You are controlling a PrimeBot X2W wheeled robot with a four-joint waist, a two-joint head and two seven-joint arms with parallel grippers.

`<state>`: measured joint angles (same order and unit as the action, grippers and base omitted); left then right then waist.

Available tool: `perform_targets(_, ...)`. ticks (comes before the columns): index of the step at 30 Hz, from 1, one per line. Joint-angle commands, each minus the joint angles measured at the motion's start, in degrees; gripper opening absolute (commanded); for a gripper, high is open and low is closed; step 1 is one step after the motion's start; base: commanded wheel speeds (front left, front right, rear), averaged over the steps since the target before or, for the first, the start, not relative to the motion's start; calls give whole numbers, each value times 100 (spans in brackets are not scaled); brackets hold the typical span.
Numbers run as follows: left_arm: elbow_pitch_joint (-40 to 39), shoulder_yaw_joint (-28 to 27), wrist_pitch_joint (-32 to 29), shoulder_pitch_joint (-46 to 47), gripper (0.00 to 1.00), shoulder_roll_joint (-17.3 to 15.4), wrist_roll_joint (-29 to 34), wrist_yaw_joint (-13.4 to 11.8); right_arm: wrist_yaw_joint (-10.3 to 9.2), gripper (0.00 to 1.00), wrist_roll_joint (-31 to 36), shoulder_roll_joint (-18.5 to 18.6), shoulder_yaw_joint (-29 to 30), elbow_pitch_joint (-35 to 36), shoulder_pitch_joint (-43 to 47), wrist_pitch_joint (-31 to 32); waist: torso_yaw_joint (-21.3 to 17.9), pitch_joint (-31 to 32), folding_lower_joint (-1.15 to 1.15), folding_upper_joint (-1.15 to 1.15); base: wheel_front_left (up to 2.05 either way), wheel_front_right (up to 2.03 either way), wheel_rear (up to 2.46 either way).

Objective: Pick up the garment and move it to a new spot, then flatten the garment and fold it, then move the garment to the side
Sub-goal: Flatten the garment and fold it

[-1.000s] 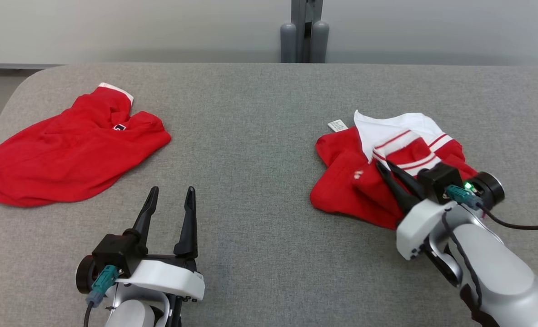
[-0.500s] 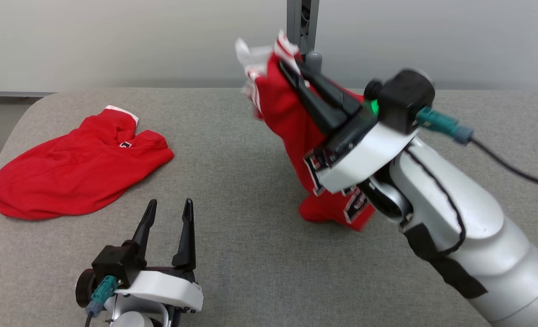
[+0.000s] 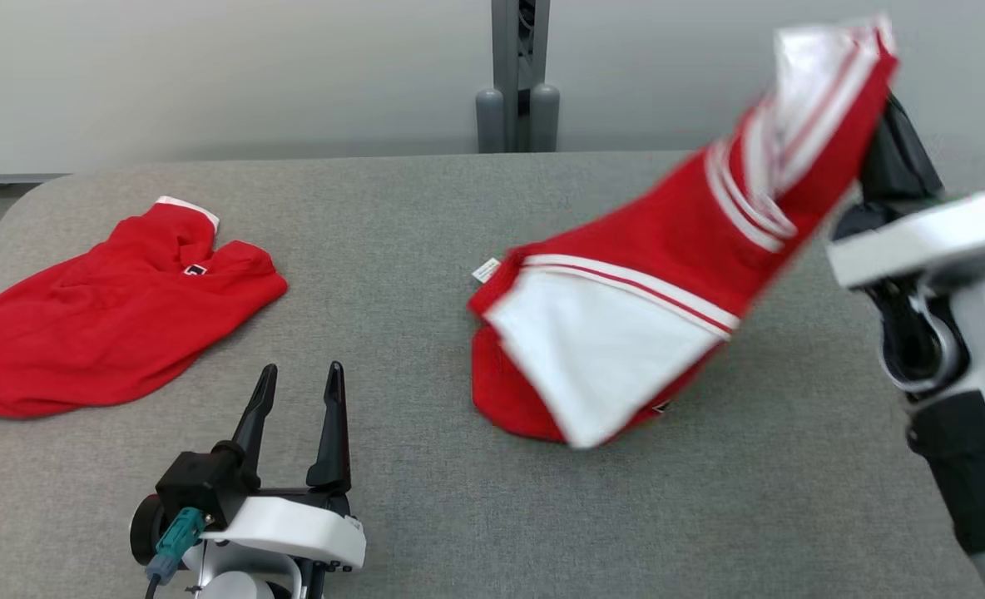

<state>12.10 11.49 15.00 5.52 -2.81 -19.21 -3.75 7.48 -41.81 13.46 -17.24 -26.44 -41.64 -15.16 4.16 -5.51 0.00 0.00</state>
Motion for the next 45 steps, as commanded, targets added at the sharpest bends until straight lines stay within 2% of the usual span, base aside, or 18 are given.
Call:
perform_targets(1,6,-22,18,74,100,-17,38,19,4,0,-29,97,136,-190,175,-4,-57,-78,0,0,0,0,0)
perform_targets(6,49,-31,18,187,100,-19,125,68,4,0,-8,346,766,-1015,671,-5,-211,-279,0,0,0,0,0)
perform_targets(12,101,-83,18,332,100,-19,271,166,4,0,85,340,1481,-1623,1020,-5,-420,-460,0,0,0,0,0)
perform_targets(13,106,-96,18,359,100,-17,291,170,5,4,117,316,1564,-1763,1056,-6,-454,-476,0,0,0,0,0)
perform_targets(14,115,-102,19,375,100,-18,320,180,4,50,175,311,1621,-1889,1049,-5,-491,-496,0,0,0,0,0)
perform_targets(15,125,-108,18,384,100,-17,330,198,5,100,187,280,1653,-2022,1031,-5,-524,-510,0,0,0,0,0)
perform_targets(19,171,-143,18,413,100,-16,383,229,4,100,349,246,1587,-2425,944,-6,-685,-486,0,0,0,0,0)
perform_targets(21,191,-149,18,400,100,-16,406,246,4,100,662,353,1464,-2418,903,-5,-769,-442,0,0,0,0,0)
perform_targets(26,189,-167,18,308,100,-17,375,236,3,100,1269,393,1745,-2160,976,-6,-965,-226,0,0,0,0,0)
perform_targets(31,111,-158,18,183,100,-18,264,169,3,100,1947,248,1852,-1274,1216,-5,-1087,54,0,0,0,0,0)
perform_targets(39,-91,-197,18,66,100,-19,172,56,3,100,2903,-174,1301,876,1976,-5,-1209,210,0,0,0,0,0)
perform_targets(45,-185,-230,18,-40,100,-19,171,19,2,100,3249,-443,1044,1642,2550,-4,-1198,222,0,0,0,0,0)
